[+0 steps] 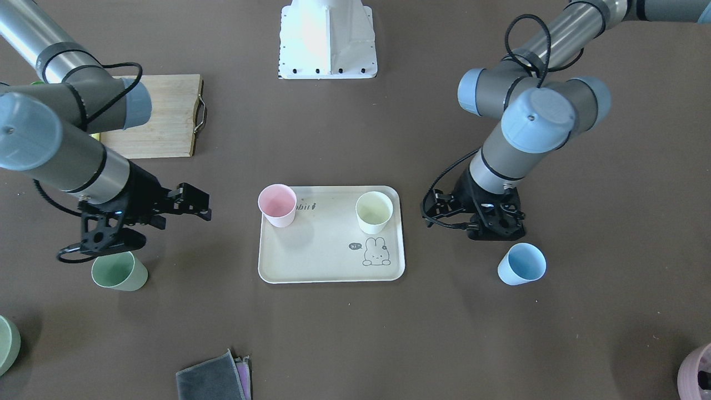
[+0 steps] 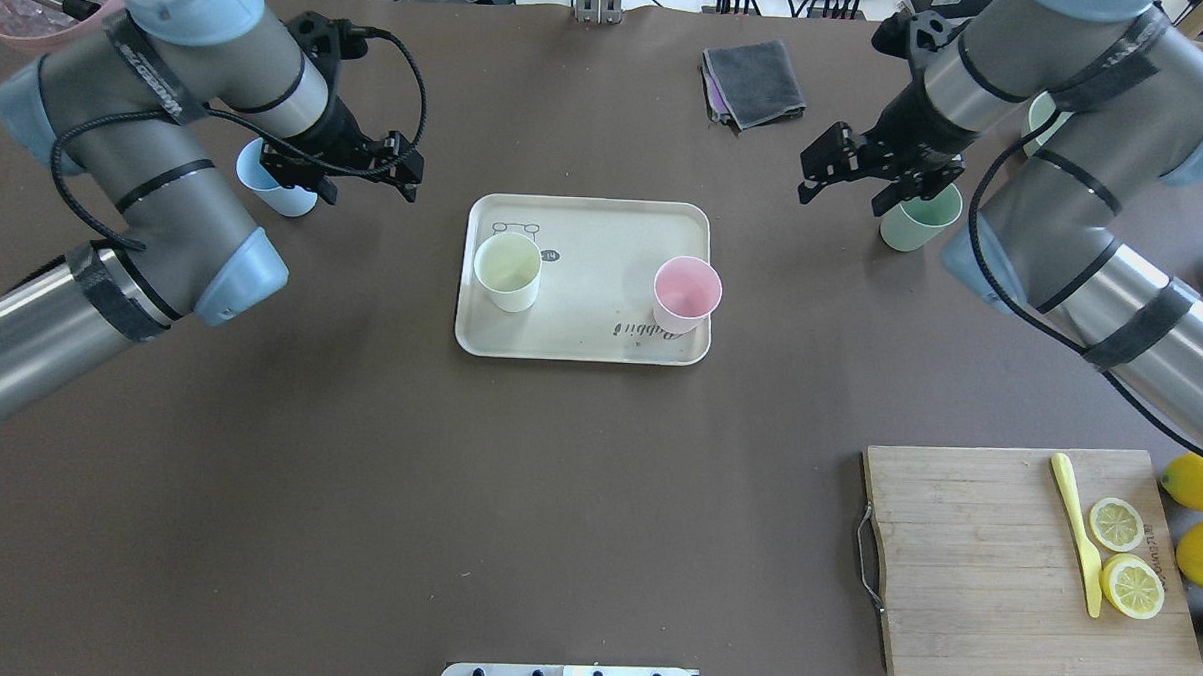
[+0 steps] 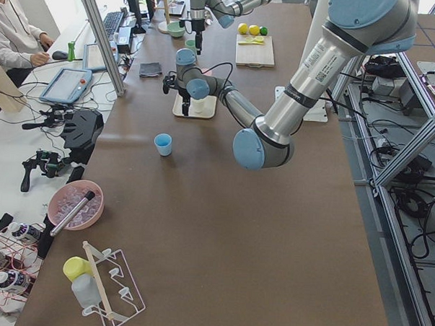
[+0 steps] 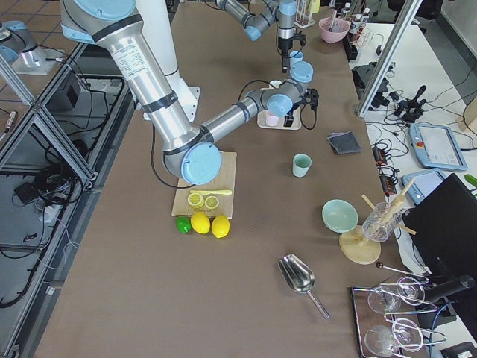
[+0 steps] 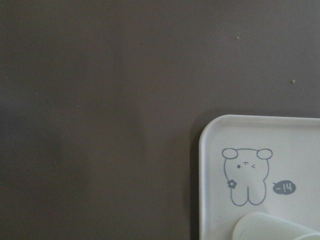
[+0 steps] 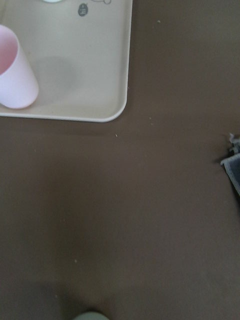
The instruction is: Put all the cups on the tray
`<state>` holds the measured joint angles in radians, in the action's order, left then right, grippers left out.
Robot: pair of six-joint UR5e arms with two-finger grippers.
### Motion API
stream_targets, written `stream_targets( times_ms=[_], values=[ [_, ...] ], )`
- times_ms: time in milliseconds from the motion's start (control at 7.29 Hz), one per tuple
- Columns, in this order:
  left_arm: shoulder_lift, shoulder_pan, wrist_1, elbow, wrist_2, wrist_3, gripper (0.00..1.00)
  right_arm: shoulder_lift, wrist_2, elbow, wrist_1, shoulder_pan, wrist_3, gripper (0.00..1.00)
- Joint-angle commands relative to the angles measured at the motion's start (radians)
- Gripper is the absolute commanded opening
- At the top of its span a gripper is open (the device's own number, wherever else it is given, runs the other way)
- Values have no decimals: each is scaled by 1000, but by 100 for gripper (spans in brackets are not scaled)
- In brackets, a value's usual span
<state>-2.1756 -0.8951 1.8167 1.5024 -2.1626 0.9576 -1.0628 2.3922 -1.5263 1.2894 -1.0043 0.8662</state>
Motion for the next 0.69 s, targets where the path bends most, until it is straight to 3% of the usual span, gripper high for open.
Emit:
stream_targets(
  times_ms=[0,549],
  values=[
    [17,-74,-2,-22,-22,-72,98,-28,-7,34,92,-88,-134,99],
    [-3,-128,15,-164,-19,-195,98,-28,-77,167,88,-117,-207,87]
  ],
)
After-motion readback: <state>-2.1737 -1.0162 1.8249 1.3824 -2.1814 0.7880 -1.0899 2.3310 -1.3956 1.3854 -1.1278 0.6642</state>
